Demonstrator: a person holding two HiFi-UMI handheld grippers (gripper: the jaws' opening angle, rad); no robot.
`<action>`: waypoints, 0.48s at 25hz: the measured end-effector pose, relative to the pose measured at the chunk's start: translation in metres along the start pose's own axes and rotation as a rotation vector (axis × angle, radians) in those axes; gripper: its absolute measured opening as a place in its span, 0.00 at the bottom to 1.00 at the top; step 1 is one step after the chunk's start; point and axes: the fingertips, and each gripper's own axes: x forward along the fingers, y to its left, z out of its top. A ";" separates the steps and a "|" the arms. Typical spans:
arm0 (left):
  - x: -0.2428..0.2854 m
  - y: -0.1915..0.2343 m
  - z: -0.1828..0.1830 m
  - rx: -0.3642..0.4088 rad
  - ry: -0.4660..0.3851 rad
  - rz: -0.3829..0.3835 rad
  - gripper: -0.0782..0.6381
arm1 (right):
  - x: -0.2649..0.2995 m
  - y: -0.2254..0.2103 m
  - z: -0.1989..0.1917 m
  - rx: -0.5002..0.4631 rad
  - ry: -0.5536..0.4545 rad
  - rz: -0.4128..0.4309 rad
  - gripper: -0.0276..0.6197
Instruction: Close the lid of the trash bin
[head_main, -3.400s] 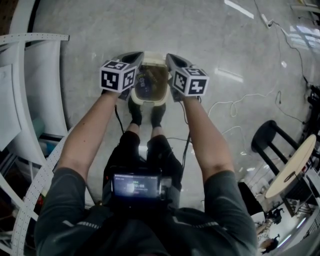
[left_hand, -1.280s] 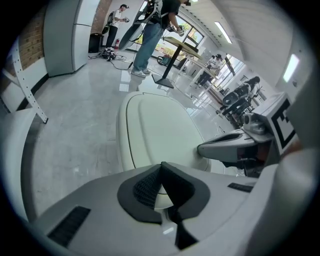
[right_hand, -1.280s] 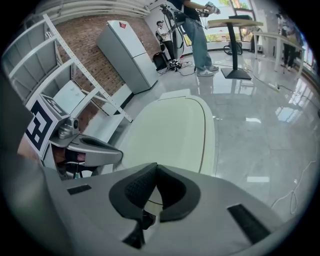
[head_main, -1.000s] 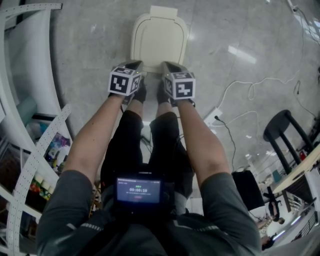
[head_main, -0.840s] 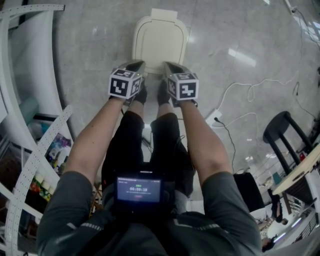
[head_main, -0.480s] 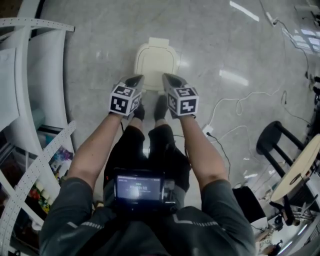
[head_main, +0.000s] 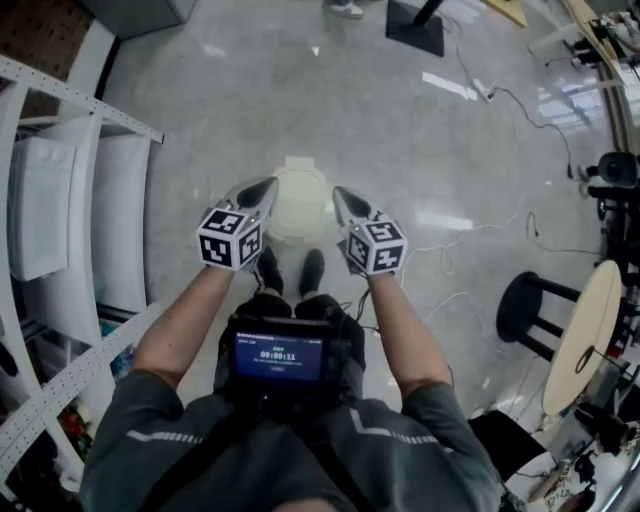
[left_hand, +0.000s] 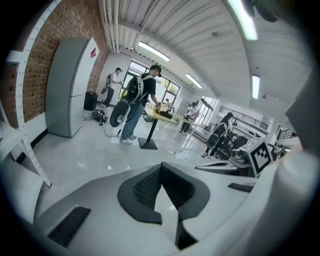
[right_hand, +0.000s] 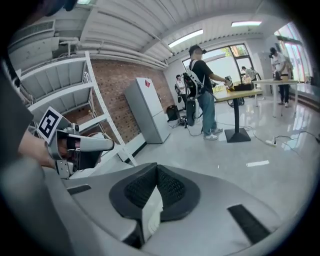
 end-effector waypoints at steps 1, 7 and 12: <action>-0.009 -0.006 0.017 0.013 -0.034 -0.010 0.10 | -0.011 0.004 0.013 -0.010 -0.026 0.004 0.06; -0.065 -0.024 0.104 0.079 -0.220 -0.021 0.10 | -0.062 0.045 0.108 -0.079 -0.199 0.046 0.06; -0.104 -0.033 0.145 0.099 -0.325 -0.043 0.10 | -0.102 0.066 0.166 -0.105 -0.325 0.078 0.06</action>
